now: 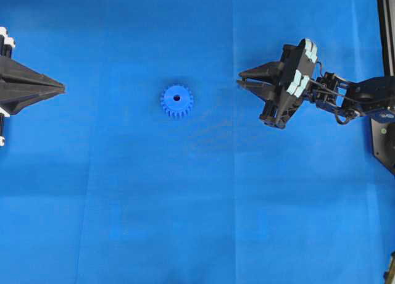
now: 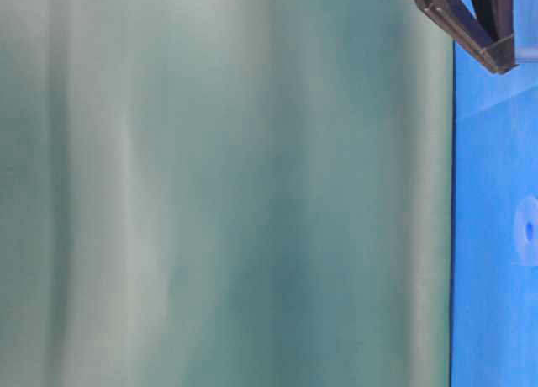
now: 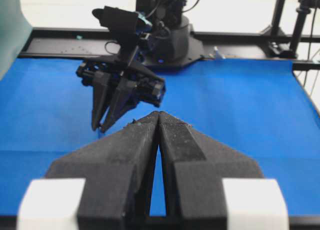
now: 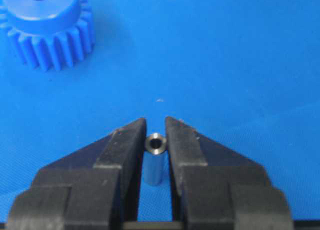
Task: Insert the shaft placed at a random location into the center hole of the small gear at another random location.
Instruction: 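Lift the silver shaft upward with the right gripper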
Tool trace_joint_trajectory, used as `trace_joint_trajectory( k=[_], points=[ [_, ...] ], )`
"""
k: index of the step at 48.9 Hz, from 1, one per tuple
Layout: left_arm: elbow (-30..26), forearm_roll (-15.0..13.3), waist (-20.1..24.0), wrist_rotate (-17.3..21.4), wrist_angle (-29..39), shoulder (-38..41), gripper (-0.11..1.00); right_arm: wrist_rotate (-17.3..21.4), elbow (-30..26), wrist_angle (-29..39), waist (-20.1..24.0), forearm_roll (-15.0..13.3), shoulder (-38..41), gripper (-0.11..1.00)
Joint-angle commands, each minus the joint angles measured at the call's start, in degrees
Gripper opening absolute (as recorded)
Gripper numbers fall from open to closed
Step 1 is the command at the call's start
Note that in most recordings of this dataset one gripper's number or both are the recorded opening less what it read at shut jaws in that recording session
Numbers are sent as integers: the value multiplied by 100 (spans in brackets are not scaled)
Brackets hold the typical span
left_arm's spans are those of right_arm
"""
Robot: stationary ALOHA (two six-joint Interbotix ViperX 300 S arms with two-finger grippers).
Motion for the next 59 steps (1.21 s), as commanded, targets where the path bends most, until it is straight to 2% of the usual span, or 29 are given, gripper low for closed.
trace_joint_trajectory(
  k=[1,9,16,29,38,59],
  points=[
    [-53,9,9,-9,-53,18,0,-9,-44,9,-9,9,-70,3],
    [-62,9,9,-9,-53,26,0,-9,-70,-9,-9,9,-88,3],
    [-62,9,9,-18,-44,18,0,-18,-62,114,-9,9,-422,3],
    [-62,9,9,-26,-53,18,0,-167,-229,1521,-9,-9,-1670,3],
    [-62,9,9,-26,-44,18,0,-378,-360,2101,-9,-9,-2162,3],
    [-62,9,9,-44,-26,18,0,-448,-756,2224,-9,-9,-1793,3]
  ],
)
